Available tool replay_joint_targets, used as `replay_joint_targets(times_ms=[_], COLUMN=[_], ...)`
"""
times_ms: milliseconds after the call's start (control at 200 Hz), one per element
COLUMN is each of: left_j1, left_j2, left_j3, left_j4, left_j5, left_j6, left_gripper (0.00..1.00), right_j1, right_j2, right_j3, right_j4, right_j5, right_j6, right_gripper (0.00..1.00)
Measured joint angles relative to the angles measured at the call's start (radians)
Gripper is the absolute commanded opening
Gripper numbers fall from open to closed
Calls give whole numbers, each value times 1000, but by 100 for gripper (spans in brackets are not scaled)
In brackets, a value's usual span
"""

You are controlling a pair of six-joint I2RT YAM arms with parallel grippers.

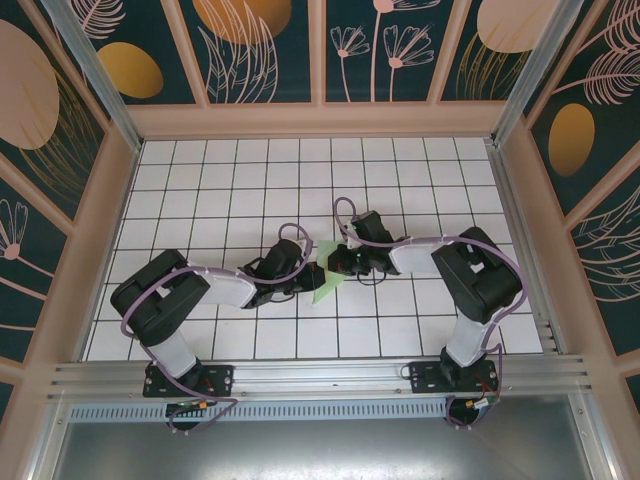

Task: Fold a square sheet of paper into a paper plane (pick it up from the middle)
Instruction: Fourth fold the wing at the center of the table.

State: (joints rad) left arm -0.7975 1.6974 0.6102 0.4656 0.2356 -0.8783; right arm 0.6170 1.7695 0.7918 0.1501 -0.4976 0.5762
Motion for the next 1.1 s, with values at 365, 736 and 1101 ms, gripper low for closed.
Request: replay_joint_targets(times_ms=[365,736,1101], left_j1=[0,0,0], left_j2=[33,35,35], left_j3=[27,40,37], left_j4=[-52,-77,-81], left_j5=[-10,-9,-5], left_j6=[20,22,21], left_gripper=[3,0,0], right_j1=[0,0,-68], right_j2=[-2,2,50], right_j3=[0,10,48], right_j4=[0,-17,-23], right_j5=[4,25,-1], right_j6=[0,-2,-13], right_gripper=[0,0,0])
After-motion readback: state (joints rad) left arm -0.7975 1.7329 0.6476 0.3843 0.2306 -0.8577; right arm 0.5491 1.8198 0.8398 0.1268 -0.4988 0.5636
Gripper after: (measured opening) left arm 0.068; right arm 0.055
